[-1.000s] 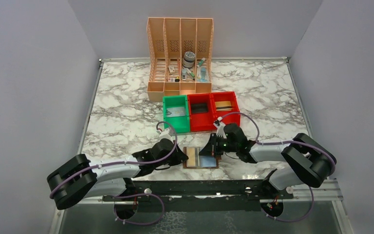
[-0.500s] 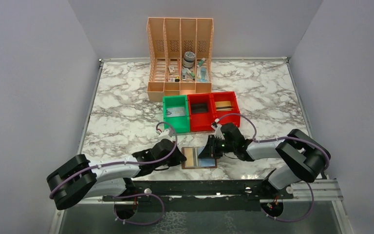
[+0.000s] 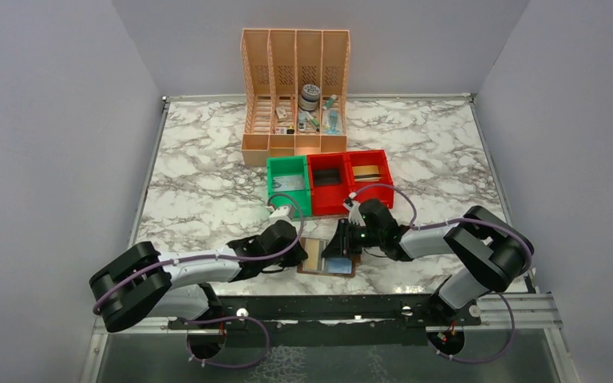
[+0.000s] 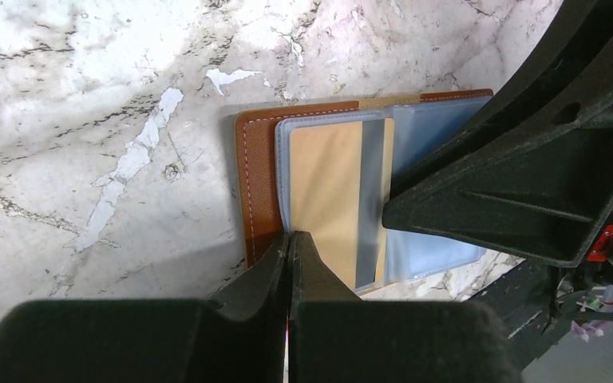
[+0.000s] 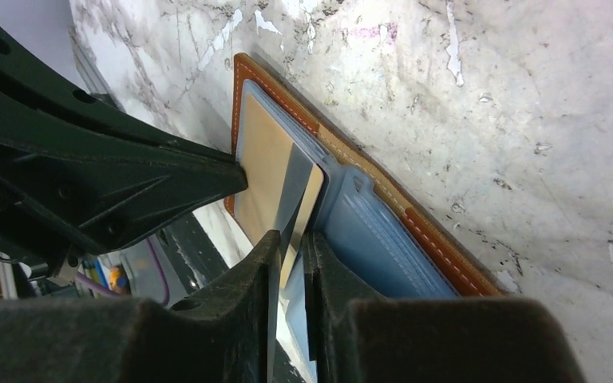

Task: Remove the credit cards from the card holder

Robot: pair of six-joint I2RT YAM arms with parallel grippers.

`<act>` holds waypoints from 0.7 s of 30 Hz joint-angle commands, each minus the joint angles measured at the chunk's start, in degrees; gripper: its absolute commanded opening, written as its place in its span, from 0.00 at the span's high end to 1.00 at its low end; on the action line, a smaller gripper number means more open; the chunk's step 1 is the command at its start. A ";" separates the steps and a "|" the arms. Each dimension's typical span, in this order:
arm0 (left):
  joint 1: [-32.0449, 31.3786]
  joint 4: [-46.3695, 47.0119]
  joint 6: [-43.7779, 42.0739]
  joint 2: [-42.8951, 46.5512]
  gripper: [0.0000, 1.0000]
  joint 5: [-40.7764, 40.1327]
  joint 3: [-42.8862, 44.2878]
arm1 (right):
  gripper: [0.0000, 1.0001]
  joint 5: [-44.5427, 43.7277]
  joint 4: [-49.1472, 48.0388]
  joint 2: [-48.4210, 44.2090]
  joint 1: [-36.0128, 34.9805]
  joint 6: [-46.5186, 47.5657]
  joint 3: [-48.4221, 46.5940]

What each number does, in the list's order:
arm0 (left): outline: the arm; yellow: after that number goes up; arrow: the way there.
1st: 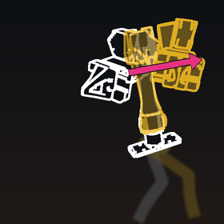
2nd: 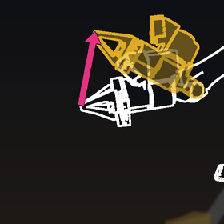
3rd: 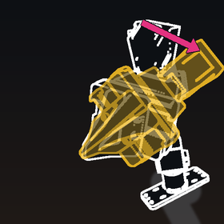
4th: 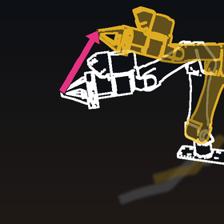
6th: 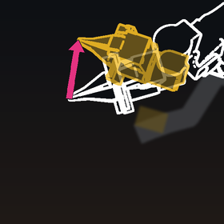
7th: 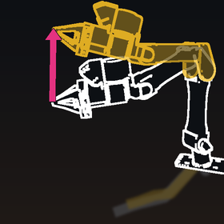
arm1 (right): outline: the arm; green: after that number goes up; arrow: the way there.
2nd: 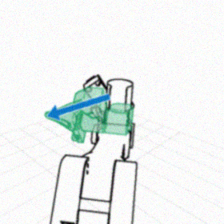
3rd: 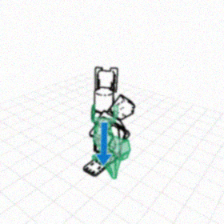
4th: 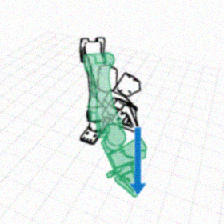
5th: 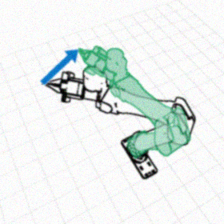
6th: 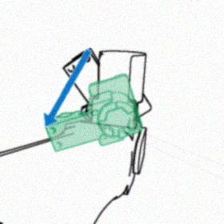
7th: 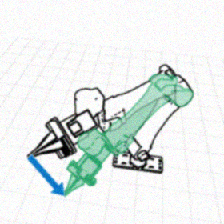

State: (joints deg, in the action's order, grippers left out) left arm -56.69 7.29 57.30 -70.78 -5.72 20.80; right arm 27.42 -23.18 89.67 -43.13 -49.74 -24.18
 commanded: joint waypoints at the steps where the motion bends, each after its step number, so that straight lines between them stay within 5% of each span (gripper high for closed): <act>1: -2.27 -0.67 -0.12 -4.35 1.00 1.60 1.14 | 0.82 2.39 -7.84 3.39 -1.07 -2.55 2.22; 8: -3.34 1.39 2.82 -4.06 1.00 1.12 0.12 | 0.87 1.74 -13.99 2.74 -1.07 -7.61 3.17; 14: -3.43 6.08 7.00 -1.27 1.00 1.31 -2.89 | 0.99 2.60 -13.74 1.09 -1.07 -7.42 2.10; 21: -3.36 1.40 6.38 0.62 1.00 -1.25 -2.30 | 0.99 0.76 -8.82 -2.79 -1.03 -6.88 2.21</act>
State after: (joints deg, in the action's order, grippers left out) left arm -58.33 10.48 62.13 -69.80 -9.47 18.63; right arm 27.75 -30.09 89.76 -42.46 -55.51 -20.71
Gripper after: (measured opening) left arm 0.010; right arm 0.016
